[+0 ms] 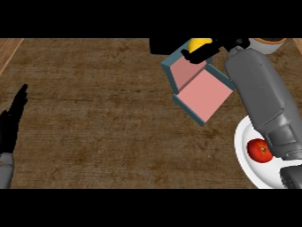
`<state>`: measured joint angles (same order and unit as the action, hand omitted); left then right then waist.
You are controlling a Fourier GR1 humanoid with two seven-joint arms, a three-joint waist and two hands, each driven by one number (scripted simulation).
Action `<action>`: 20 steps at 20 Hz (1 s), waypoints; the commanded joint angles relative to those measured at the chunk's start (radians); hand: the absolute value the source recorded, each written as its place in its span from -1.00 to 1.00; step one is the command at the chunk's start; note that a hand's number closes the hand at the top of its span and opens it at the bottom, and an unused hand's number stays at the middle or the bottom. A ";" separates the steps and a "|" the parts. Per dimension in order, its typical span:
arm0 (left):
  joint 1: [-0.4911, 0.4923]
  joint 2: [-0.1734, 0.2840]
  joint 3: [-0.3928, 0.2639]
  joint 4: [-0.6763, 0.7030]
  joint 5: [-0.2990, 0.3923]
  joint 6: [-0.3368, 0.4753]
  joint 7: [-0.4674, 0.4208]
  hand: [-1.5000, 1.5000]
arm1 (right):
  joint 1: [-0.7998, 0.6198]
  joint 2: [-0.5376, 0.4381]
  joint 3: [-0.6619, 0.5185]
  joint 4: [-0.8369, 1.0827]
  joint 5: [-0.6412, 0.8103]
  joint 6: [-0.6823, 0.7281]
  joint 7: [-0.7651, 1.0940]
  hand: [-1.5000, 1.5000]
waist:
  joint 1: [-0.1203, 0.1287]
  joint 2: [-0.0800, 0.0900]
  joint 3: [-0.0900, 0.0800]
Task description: Pick the lemon from the plate and place it in the cardboard box
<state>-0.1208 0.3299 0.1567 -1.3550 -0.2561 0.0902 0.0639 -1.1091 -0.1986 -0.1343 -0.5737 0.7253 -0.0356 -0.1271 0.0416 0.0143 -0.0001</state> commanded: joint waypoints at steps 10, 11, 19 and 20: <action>-0.058 0.008 0.012 0.083 -0.010 -0.007 -0.040 0.00 | -0.108 0.040 -0.110 0.338 -0.034 -0.107 0.000 -1.00 | 0.019 0.014 0.000; -0.056 0.010 0.012 0.065 -0.013 -0.001 -0.050 0.00 | -0.122 0.039 -0.122 0.336 -0.043 -0.123 -0.016 -1.00 | 0.027 0.016 0.001; -0.066 -0.008 0.002 0.058 -0.010 -0.007 -0.022 0.00 | -0.103 0.023 -0.231 0.296 -0.146 -0.220 -0.210 -1.00 | 0.024 0.016 0.002; -0.048 0.011 0.018 0.048 0.007 -0.028 -0.033 0.00 | -0.086 0.059 -0.255 0.291 -0.171 -0.264 -0.212 -1.00 | 0.018 0.009 0.001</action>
<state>-0.1783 0.3358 0.1662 -1.3028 -0.2602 0.0737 0.0427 -1.2116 -0.1450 -0.3279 -0.2699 0.6131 -0.2456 -0.2708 0.0631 0.0266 0.0011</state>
